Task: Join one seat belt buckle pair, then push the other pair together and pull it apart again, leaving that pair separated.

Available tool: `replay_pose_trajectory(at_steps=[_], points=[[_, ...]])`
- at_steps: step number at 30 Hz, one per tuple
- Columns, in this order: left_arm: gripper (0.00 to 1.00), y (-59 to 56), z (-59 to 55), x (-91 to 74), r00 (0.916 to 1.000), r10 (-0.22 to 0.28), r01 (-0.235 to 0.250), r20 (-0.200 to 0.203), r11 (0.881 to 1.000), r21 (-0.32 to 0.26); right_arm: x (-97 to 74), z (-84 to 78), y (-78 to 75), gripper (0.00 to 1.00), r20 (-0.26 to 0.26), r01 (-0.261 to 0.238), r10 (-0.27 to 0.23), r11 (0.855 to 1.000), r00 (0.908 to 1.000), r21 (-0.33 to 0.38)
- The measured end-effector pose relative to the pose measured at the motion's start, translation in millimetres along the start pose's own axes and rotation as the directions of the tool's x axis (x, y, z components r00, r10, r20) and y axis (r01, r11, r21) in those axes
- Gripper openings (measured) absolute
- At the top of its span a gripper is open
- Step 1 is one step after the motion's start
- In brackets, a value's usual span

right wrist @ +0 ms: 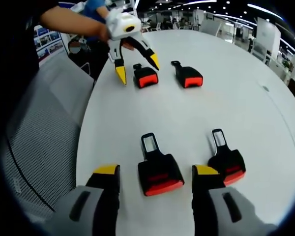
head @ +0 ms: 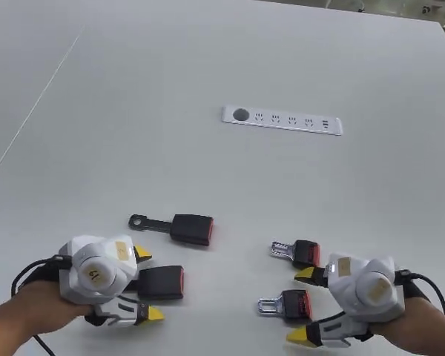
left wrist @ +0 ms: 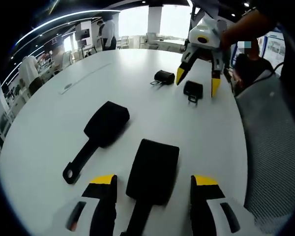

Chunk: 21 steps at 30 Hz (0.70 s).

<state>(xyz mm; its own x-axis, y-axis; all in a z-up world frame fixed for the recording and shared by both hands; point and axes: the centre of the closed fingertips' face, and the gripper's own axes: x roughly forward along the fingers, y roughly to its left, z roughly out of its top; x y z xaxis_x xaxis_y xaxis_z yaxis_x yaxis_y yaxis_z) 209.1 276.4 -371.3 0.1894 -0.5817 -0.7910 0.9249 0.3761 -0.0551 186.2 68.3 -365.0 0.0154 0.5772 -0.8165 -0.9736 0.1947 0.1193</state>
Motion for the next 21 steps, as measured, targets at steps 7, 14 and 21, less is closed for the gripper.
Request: replay_pose_trajectory(at_steps=[7,14,21], points=[[0.48,3.0,1.2,1.0,0.9997,-0.024,0.024,-0.006,0.995,0.099,1.9,-6.4,-0.8,0.47,-0.042,-0.012,0.010,0.999,0.9991,-0.036],[0.36,-0.6,3.2,0.7,0.9967,-0.077,0.080,-0.028,0.980,0.183,0.5,-11.0,-5.9,0.36,-0.046,-0.001,0.000,0.999,0.9990,-0.032],[0.35,-1.0,1.6,1.2,0.9927,-0.110,0.119,-0.050,0.965,0.234,0.3,-9.6,-7.5,0.35,-0.033,0.007,-0.007,1.000,0.9994,-0.002]])
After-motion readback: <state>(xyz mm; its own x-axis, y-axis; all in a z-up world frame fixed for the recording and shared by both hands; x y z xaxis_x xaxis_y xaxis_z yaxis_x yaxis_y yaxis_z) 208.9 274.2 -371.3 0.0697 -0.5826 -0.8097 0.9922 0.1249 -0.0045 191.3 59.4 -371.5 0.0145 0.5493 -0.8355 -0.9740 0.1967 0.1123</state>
